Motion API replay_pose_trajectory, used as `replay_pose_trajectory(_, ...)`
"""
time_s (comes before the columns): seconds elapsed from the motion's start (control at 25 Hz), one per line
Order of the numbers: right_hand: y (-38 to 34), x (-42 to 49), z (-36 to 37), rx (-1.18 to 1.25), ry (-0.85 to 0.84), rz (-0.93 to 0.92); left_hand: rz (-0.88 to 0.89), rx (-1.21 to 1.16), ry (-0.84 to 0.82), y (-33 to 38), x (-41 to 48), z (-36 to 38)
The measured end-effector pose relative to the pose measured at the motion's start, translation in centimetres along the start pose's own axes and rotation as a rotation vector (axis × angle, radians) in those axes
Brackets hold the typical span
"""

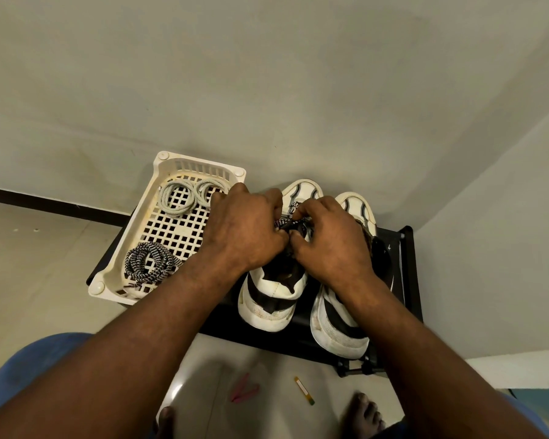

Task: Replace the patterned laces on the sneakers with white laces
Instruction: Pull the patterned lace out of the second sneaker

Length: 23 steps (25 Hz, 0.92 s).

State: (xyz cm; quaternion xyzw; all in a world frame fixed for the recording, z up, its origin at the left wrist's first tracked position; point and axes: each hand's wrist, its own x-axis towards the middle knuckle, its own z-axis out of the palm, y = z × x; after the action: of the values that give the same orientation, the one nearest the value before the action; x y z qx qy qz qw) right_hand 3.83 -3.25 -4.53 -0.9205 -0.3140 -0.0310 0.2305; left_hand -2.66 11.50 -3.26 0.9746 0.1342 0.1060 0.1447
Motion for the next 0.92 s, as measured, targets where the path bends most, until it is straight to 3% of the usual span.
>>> replay_pose_trajectory(0.2,0.0,0.0,0.1,-0.04,0.028,-0.016,-0.037,-0.181,0.042,0.0,-0.3,0.7)
replay_pose_trajectory(0.36,-0.3,0.0,0.1,-0.037,0.097,-0.012,-0.053,-0.168,0.043,0.0,-0.3,0.8)
replay_pose_trajectory(0.56,0.0,0.0,0.4,0.187,0.22,0.166,-0.09,-0.2,0.035,0.2,-0.2,0.4)
replay_pose_trajectory(0.76,0.4,0.2,0.3,0.167,0.065,-0.01,-0.109,-0.271,0.044,-0.2,-0.4,0.9)
replay_pose_trajectory(0.92,0.3,0.3,0.5,0.063,0.099,-0.06,-0.087,-0.262,0.079,-0.3,-0.7,1.1)
